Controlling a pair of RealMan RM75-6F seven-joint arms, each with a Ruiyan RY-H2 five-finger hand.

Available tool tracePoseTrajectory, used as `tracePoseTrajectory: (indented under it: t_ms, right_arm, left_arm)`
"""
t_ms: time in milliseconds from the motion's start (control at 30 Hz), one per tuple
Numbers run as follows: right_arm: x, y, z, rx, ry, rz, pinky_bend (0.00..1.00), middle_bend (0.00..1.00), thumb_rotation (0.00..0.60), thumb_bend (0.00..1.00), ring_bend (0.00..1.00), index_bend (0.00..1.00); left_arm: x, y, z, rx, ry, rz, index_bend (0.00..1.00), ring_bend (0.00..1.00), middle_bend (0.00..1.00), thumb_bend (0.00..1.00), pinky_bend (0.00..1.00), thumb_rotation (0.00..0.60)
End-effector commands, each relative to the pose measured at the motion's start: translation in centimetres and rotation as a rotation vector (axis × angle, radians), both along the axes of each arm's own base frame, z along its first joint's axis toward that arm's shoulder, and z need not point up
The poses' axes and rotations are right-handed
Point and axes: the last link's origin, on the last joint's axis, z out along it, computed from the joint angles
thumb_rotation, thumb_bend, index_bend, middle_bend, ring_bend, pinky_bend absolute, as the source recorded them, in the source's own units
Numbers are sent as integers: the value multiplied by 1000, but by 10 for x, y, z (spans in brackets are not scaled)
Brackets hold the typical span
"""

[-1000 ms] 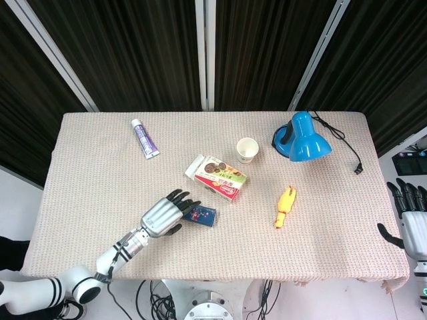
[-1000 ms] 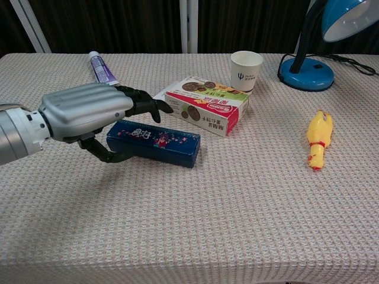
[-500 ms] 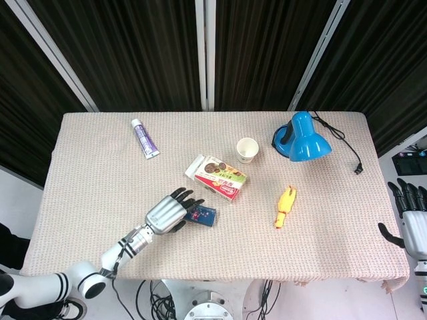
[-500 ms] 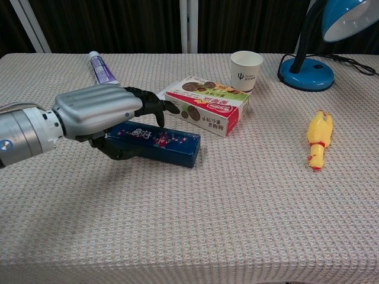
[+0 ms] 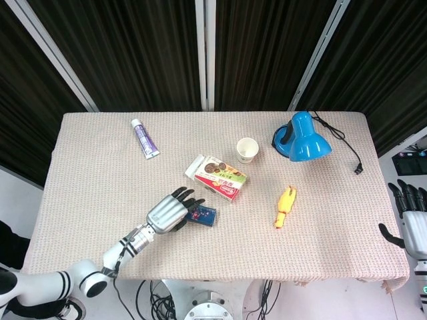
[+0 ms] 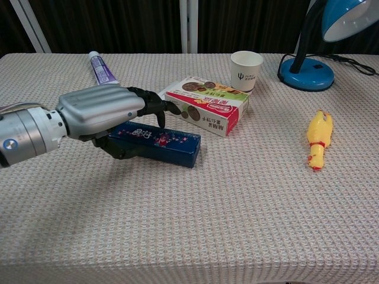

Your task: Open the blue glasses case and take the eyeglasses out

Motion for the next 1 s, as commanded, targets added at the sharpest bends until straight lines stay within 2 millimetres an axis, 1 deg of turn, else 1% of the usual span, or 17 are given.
tracePoseTrajectory:
  t_ms: [33, 300, 633, 867, 1000]
  right_arm:
    - [0, 0, 0, 0, 0, 0, 0, 0, 600, 212, 0, 0]
    - [0, 0, 1, -3, 0, -1, 0, 0, 600, 211, 0, 0]
    - [-1, 0, 0, -2, 0, -2, 0, 0, 600, 211, 0, 0]
    - [-2, 0, 0, -2, 0, -4, 0, 0, 600, 212, 0, 0]
    - [-2, 0, -1, 1, -1, -4, 0, 0, 600, 211, 0, 0]
  left_arm:
    - [0, 1, 0, 1, 3, 0, 130, 88, 292, 419, 135, 600]
    - [0, 2, -1, -2, 4, 1, 131, 89, 303, 422, 135, 600]
    - [1, 3, -2, -4, 5, 4, 142, 89, 345, 444, 135, 600]
    - [0, 4, -3, -9, 5, 10, 143, 89, 349, 444, 135, 600]
    - [1, 5, -3, -10, -9, 13, 157, 100, 379, 453, 135, 600]
